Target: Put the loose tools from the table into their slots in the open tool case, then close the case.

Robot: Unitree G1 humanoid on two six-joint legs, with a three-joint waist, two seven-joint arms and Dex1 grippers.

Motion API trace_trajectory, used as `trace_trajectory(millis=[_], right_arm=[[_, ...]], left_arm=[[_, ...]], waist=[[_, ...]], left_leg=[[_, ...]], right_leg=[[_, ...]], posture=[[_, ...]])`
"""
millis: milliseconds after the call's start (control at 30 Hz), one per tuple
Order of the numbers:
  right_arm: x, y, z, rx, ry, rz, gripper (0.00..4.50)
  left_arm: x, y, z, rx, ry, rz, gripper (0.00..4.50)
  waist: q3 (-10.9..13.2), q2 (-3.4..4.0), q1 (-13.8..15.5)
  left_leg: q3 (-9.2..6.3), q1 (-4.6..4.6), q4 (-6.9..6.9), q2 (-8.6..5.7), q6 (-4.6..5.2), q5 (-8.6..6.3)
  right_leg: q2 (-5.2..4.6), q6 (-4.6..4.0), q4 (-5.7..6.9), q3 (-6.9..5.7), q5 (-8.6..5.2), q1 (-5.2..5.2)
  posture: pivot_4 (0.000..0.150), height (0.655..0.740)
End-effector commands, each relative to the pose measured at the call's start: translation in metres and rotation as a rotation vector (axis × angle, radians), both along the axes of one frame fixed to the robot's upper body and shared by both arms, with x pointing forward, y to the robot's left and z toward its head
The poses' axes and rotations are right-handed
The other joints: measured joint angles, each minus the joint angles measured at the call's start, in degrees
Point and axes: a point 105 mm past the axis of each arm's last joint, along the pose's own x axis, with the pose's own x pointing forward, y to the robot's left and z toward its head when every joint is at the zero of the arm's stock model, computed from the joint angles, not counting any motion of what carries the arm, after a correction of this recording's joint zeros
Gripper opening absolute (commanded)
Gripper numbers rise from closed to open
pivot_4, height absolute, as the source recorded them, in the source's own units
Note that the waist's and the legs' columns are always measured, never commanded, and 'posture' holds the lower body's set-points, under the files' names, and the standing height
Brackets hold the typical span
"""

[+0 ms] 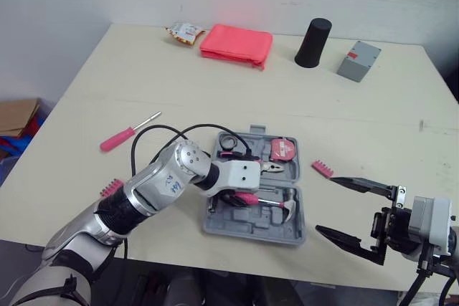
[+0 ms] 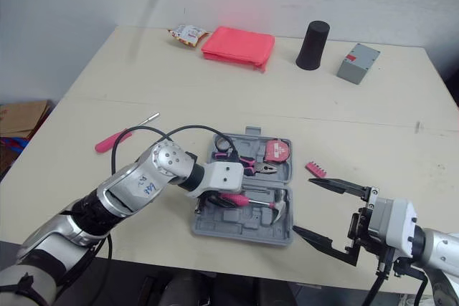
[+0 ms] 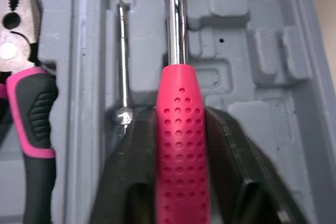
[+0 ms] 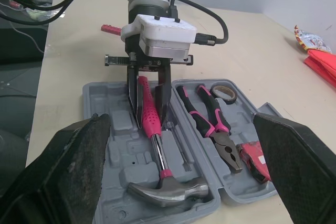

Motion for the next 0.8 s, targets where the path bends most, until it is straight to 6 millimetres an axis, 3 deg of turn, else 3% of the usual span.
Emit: trace_trajectory(millis=[33, 100, 233, 367, 467, 700, 800], right_arm=[[-0.002, 0.004, 0.003, 0.005, -0.022, 0.012, 4.5], [-0.001, 0.003, 0.002, 0.005, -0.02, 0.011, 4.5], [0.0, 0.001, 0.0, 0.007, -0.018, 0.008, 4.5], [0.002, -0.001, -0.003, 0.007, -0.022, 0.003, 4.5], [0.003, -0.002, -0.005, 0.008, -0.023, -0.003, 4.5], [0.005, -0.005, -0.008, 0.004, -0.032, -0.015, 4.5], [0.005, -0.006, -0.01, 0.018, -0.011, -0.022, 4.5]], left_arm=[[-0.001, -0.003, 0.004, -0.022, -0.039, -0.022, 3.3], [-0.006, -0.005, 0.009, -0.061, -0.038, -0.064, 4.14], [-0.018, 0.0, 0.023, -0.141, -0.002, -0.14, 4.14], [-0.01, -0.002, 0.038, -0.324, -0.065, -0.125, 4.14], [-0.009, 0.0, 0.043, -0.487, -0.075, -0.132, 3.3], [0.0, 0.0, 0.012, -0.576, -0.014, -0.036, 0.04], [0.0, -0.003, 0.002, -0.571, -0.015, -0.031, 0.04]], waist=[[0.0, 0.0, 0.0], [0.0, 0.0, 0.0], [0.0, -0.01, -0.1], [0.0, -0.01, 0.0], [0.0, -0.01, 0.0], [0.0, -0.01, -0.1], [0.0, -0.01, -0.1]], left_leg=[[0.0, 0.0, 0.02, 0.0, 0.0, 0.0], [0.0, 0.01, 0.04, 0.0, 0.01, 0.0], [-0.01, 0.01, 0.05, 0.01, 0.02, 0.02], [-0.01, 0.02, 0.06, 0.01, 0.02, 0.04], [-0.03, 0.02, 0.09, -0.01, 0.04, 0.05], [-0.03, 0.03, 0.12, -0.02, 0.06, 0.06], [-0.04, 0.03, 0.14, -0.02, 0.07, 0.06]], right_leg=[[0.0, 0.0, 0.02, 0.0, 0.0, 0.0], [-0.02, 0.0, 0.05, 0.01, 0.0, 0.01], [-0.02, 0.0, 0.11, 0.0, 0.0, 0.0], [-0.03, -0.01, 0.15, 0.0, 0.0, -0.01], [-0.06, 0.0, 0.17, -0.01, 0.0, 0.0], [-0.05, 0.0, 0.22, -0.02, 0.0, 0.0], [-0.05, 0.01, 0.23, -0.02, 0.01, 0.01]], posture=[[0.15, 0.74], [0.15, 0.74], [0.15, 0.74], [0.15, 0.74], [0.15, 0.74], [0.15, 0.74], [0.15, 0.74]])
